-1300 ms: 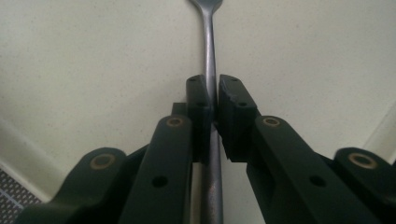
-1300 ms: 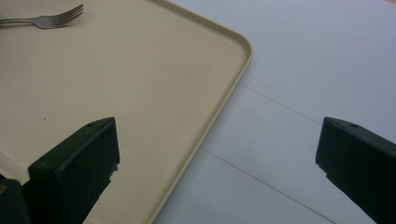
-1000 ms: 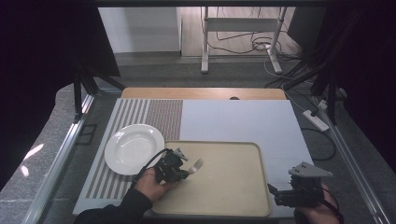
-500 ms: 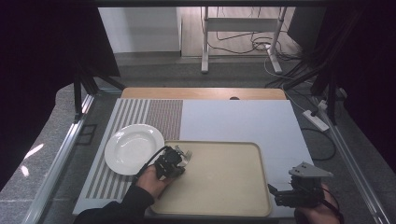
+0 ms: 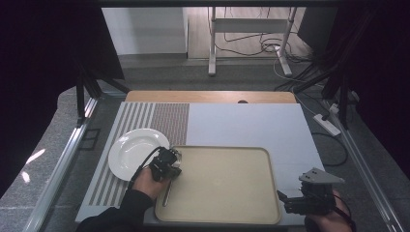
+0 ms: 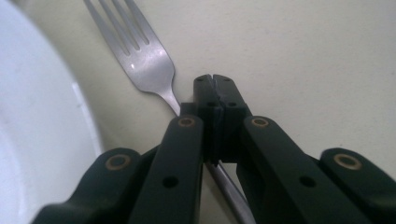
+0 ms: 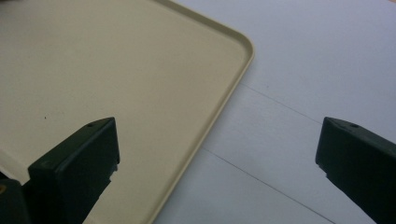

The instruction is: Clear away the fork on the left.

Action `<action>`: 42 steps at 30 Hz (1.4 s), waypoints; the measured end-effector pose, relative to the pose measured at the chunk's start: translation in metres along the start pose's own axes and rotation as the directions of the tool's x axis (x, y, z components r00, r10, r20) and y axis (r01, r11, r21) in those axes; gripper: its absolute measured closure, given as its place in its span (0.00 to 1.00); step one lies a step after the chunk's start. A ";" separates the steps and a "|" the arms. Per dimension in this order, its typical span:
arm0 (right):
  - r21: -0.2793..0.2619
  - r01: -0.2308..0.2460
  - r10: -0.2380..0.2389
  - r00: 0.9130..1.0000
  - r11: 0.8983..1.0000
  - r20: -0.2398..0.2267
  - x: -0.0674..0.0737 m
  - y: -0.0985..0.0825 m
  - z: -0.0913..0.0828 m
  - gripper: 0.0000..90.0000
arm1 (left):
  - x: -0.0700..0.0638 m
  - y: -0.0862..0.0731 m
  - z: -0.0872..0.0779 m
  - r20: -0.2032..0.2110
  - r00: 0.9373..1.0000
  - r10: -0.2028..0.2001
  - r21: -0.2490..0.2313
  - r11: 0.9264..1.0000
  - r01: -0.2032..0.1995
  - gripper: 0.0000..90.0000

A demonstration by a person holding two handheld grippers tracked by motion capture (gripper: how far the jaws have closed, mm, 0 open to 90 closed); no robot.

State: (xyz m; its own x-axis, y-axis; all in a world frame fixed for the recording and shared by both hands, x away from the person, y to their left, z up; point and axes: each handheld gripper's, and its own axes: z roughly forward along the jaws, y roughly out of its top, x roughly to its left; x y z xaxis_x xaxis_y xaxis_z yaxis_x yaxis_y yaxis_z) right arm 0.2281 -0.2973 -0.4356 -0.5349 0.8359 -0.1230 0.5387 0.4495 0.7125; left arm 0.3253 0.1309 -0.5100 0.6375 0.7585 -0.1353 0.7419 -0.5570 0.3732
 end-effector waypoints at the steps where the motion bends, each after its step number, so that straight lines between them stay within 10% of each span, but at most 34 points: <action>1: 0.000 0.000 0.000 1.000 1.000 -0.001 0.000 0.000 0.000 0.00 | 0.001 0.000 0.000 -0.002 1.000 -0.003 -0.001 1.000 0.003 0.98; 11: 0.004 0.003 -0.003 1.000 1.000 -0.003 0.001 0.001 0.001 0.00 | 0.007 -0.002 -0.001 0.000 1.000 -0.019 -0.010 1.000 0.019 0.96; 26: 0.003 0.007 -0.007 1.000 1.000 -0.011 0.000 0.002 0.002 0.00 | -0.007 -0.002 -0.020 -0.023 0.994 0.111 -0.137 0.984 -0.113 0.81; 42: 0.002 0.015 -0.015 1.000 1.000 -0.013 0.001 0.001 0.001 0.00 | 0.002 -0.006 -0.034 0.003 0.998 0.069 -0.241 0.968 -0.066 0.46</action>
State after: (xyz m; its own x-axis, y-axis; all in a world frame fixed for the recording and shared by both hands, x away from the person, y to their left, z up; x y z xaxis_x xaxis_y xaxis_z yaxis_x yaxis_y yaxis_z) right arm 0.2291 -0.2955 -0.4356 -0.5519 0.8246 -0.1246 0.5318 0.4631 0.7090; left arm 0.3148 0.1476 -0.4811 0.6879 0.7172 -0.1117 0.6259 -0.5081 0.5917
